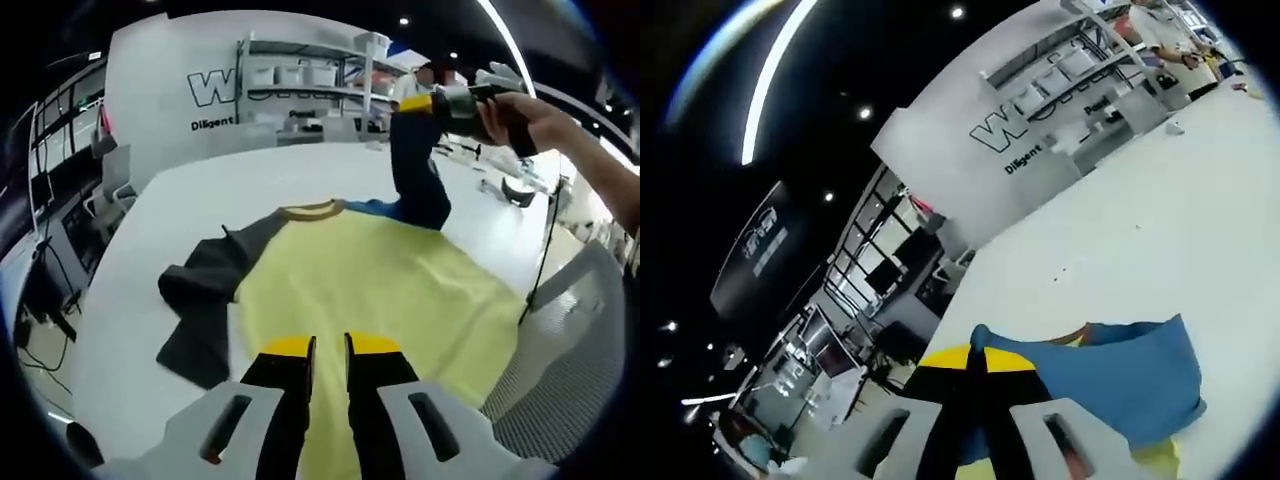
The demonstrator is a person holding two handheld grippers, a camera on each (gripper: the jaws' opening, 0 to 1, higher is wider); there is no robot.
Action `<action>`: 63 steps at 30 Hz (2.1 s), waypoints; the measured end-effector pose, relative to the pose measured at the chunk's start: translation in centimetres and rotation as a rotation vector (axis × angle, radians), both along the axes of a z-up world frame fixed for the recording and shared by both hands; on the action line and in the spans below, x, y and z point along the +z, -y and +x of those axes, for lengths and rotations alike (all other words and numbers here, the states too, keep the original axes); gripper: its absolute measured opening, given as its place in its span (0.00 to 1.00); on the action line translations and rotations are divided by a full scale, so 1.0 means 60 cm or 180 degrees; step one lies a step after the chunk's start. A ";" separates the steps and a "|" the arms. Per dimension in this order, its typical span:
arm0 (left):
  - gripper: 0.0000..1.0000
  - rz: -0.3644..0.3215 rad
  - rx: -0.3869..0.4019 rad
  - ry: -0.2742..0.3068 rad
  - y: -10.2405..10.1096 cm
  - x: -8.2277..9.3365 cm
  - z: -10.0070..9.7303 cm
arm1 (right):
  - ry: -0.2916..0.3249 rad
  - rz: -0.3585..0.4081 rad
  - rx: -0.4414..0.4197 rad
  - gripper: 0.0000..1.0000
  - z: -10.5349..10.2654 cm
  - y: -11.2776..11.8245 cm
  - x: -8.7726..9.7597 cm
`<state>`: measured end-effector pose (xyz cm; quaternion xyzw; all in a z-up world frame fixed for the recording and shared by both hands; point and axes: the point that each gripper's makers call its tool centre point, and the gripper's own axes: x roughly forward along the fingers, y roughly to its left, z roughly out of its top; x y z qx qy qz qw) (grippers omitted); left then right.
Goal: Fold the garment on the visible template until the final outline fits inside the template.
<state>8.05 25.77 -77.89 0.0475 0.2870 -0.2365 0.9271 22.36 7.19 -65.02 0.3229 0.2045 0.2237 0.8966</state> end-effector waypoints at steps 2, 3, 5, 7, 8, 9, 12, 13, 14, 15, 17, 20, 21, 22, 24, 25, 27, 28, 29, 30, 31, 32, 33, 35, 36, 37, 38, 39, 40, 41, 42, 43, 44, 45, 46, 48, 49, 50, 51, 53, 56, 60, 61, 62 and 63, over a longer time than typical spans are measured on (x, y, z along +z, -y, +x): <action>0.10 0.0038 0.0009 0.0010 -0.005 0.001 0.001 | 0.0029 -0.0014 0.0069 0.00 0.003 -0.017 0.001; 0.10 0.0080 0.0006 0.0019 -0.008 0.001 0.001 | 0.0023 -0.0018 0.0092 0.00 0.006 -0.028 -0.001; 0.10 0.0102 0.0019 0.0014 -0.013 0.001 0.001 | 0.0039 -0.0028 0.0122 0.00 0.011 -0.046 -0.003; 0.10 0.0091 0.0041 0.0015 -0.018 0.003 0.001 | 0.0051 -0.0070 0.0129 0.00 0.017 -0.057 -0.007; 0.10 0.0105 0.0048 0.0006 -0.019 0.002 0.000 | 0.0062 -0.0147 0.0105 0.00 0.023 -0.060 -0.012; 0.10 0.0128 0.0048 -0.0001 -0.021 0.002 -0.001 | 0.0076 -0.0193 0.0129 0.00 0.026 -0.067 -0.015; 0.10 0.0120 0.0047 0.0005 -0.023 0.004 -0.004 | 0.0083 -0.0180 0.0192 0.00 0.034 -0.086 -0.021; 0.10 0.0116 0.0049 0.0004 -0.023 0.004 -0.004 | 0.0064 -0.0185 0.0229 0.00 0.035 -0.093 -0.024; 0.10 0.0114 0.0055 0.0004 -0.023 0.005 -0.005 | 0.0068 -0.0198 0.0272 0.00 0.037 -0.102 -0.028; 0.10 0.0112 0.0060 0.0002 -0.023 0.005 -0.005 | 0.0059 -0.0211 0.0298 0.00 0.037 -0.107 -0.031; 0.10 0.0105 0.0058 -0.0009 -0.022 0.004 -0.007 | 0.0058 -0.0260 0.0379 0.00 0.037 -0.122 -0.039; 0.10 0.0106 0.0048 -0.0024 -0.021 0.001 -0.007 | 0.0027 -0.0308 0.0455 0.00 0.041 -0.137 -0.053; 0.10 0.0108 0.0043 -0.0032 -0.020 0.000 -0.007 | 0.0019 -0.0326 0.0476 0.00 0.044 -0.142 -0.060; 0.10 0.0110 0.0041 -0.0035 -0.020 0.000 -0.007 | 0.0019 -0.0353 0.0497 0.00 0.045 -0.144 -0.065; 0.10 0.0110 0.0040 -0.0031 -0.020 0.002 -0.006 | -0.0026 -0.0422 0.0515 0.00 0.050 -0.147 -0.082; 0.10 0.0108 0.0045 -0.0026 -0.021 0.003 -0.005 | -0.0063 -0.0457 0.0537 0.00 0.057 -0.146 -0.095; 0.10 0.0112 0.0056 -0.0027 -0.023 0.003 -0.004 | -0.0123 -0.0461 0.0568 0.00 0.058 -0.150 -0.108; 0.10 0.0115 0.0064 -0.0028 -0.025 0.003 -0.004 | -0.0163 -0.0453 0.0593 0.00 0.057 -0.154 -0.115; 0.10 0.0116 0.0072 -0.0030 -0.027 0.003 -0.004 | -0.0184 -0.0453 0.0612 0.00 0.058 -0.157 -0.121; 0.10 0.0115 0.0083 -0.0033 -0.028 0.003 -0.003 | -0.0200 -0.0458 0.0628 0.00 0.059 -0.159 -0.126; 0.10 0.0117 0.0092 -0.0036 -0.030 0.002 -0.003 | -0.0227 -0.0467 0.0644 0.00 0.059 -0.163 -0.132; 0.10 0.0118 0.0101 -0.0041 -0.032 0.002 -0.003 | -0.0249 -0.0482 0.0671 0.00 0.059 -0.168 -0.138; 0.10 0.0118 0.0107 -0.0044 -0.032 0.002 -0.003 | -0.0266 -0.0493 0.0696 0.00 0.058 -0.173 -0.141; 0.10 0.0117 0.0114 -0.0046 -0.033 0.002 -0.004 | -0.0288 -0.0502 0.0723 0.00 0.058 -0.178 -0.146; 0.10 0.0114 0.0118 -0.0050 -0.034 0.001 -0.004 | -0.0317 -0.0525 0.0785 0.00 0.058 -0.187 -0.156; 0.10 0.0111 0.0125 -0.0053 -0.034 0.001 -0.005 | -0.0337 -0.0536 0.0803 0.00 0.057 -0.191 -0.160; 0.10 0.0110 0.0129 -0.0055 -0.034 0.001 -0.005 | -0.0364 -0.0559 0.0826 0.00 0.057 -0.196 -0.167; 0.10 0.0109 0.0133 -0.0056 -0.034 0.001 -0.005 | -0.0373 -0.0572 0.0837 0.00 0.057 -0.198 -0.170; 0.10 0.0103 0.0137 -0.0059 -0.033 0.000 -0.005 | -0.0404 -0.0587 0.0862 0.00 0.057 -0.203 -0.177; 0.10 0.0096 0.0141 -0.0062 -0.033 0.000 -0.005 | -0.0436 -0.0602 0.0887 0.00 0.057 -0.208 -0.184; 0.10 0.0093 0.0143 -0.0065 -0.033 0.000 -0.006 | -0.0456 -0.0612 0.0903 0.00 0.057 -0.212 -0.189; 0.10 0.0091 0.0145 -0.0069 -0.032 0.000 -0.007 | -0.0478 -0.0632 0.0925 0.00 0.057 -0.216 -0.196; 0.10 0.0087 0.0146 -0.0072 -0.032 -0.001 -0.007 | -0.0520 -0.0626 0.0942 0.00 0.056 -0.220 -0.201; 0.10 0.0084 0.0147 -0.0075 -0.031 -0.002 -0.008 | -0.0562 -0.0619 0.0960 0.00 0.054 -0.223 -0.206; 0.10 0.0081 0.0149 -0.0082 -0.031 -0.002 -0.008 | -0.0538 -0.0663 0.1001 0.00 0.055 -0.227 -0.210; 0.10 0.0083 0.0152 -0.0089 -0.031 -0.003 -0.010 | -0.0445 -0.0972 0.1017 0.00 0.062 -0.223 -0.228; 0.10 0.0078 0.0149 -0.0097 -0.030 -0.004 -0.011 | -0.0543 -0.0955 0.1056 0.00 0.057 -0.230 -0.238; 0.10 0.0075 0.0150 -0.0100 -0.030 -0.005 -0.011 | -0.0547 -0.0907 0.1061 0.00 0.057 -0.235 -0.239; 0.10 0.0075 0.0149 -0.0103 -0.030 -0.005 -0.011 | -0.0562 -0.0890 0.1080 0.00 0.058 -0.240 -0.244; 0.10 0.0079 0.0146 -0.0131 -0.032 -0.004 -0.011 | -0.0591 -0.0944 0.1118 0.00 0.057 -0.249 -0.254; 0.10 0.0043 0.0167 -0.0117 -0.033 0.002 -0.011 | -0.0644 -0.0978 0.1160 0.00 0.056 -0.260 -0.267; 0.09 0.0051 0.0192 -0.0125 -0.037 -0.001 -0.014 | -0.0641 -0.1184 0.1232 0.00 0.061 -0.268 -0.294; 0.09 0.0050 0.0198 -0.0129 -0.038 -0.001 -0.014 | -0.0681 -0.1196 0.1243 0.00 0.060 -0.268 -0.298; 0.09 0.0048 0.0208 -0.0143 -0.039 -0.004 -0.016 | -0.0722 -0.1192 0.1240 0.00 0.059 -0.270 -0.304; 0.09 0.0047 0.0216 -0.0146 -0.040 -0.004 -0.017 | -0.0734 -0.1198 0.1247 0.00 0.059 -0.271 -0.307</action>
